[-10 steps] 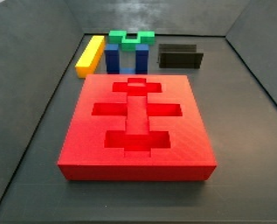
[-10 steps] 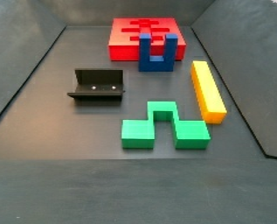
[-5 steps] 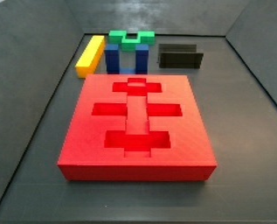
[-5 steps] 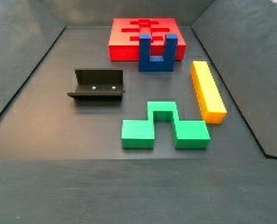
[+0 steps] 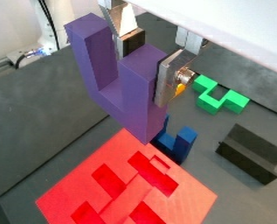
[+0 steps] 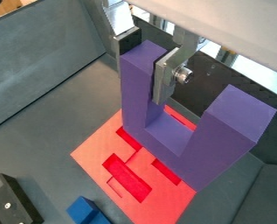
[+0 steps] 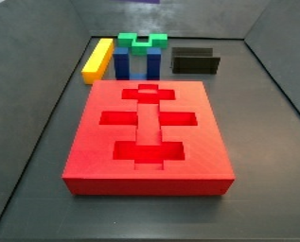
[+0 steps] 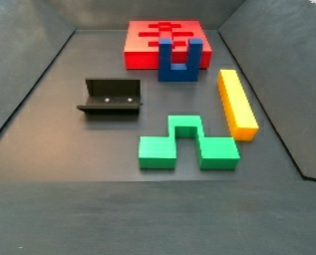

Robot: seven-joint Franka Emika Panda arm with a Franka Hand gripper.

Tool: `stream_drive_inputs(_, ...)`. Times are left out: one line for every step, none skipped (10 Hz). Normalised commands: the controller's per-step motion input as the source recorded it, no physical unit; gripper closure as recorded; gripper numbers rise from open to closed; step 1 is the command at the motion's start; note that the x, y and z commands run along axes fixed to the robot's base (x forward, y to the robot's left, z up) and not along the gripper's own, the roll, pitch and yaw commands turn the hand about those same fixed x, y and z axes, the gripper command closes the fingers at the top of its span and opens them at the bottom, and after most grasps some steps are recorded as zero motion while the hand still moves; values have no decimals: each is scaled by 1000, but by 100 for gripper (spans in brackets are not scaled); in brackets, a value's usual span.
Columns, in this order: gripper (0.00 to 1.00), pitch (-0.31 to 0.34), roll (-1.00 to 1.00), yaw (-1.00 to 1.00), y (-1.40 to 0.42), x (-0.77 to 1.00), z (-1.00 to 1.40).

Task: Pick up the purple object. Move up. Place the purple object on the fixture. Regrasp the purple object. Move to above the board. Insert the purple object.
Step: Insert the purple object.

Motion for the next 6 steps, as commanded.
stream_drive_inputs(100,-46,0,0,0,260,-194)
stream_drive_inputs(100,-56,0,0,0,257,-223)
stream_drive_inputs(100,-11,0,129,-203,306,-171)
stream_drive_inputs(100,-6,0,300,-437,309,-103)
stream_drive_inputs(100,-59,-31,377,-463,283,-231)
stream_drive_inputs(100,-84,-60,343,-474,123,-420)
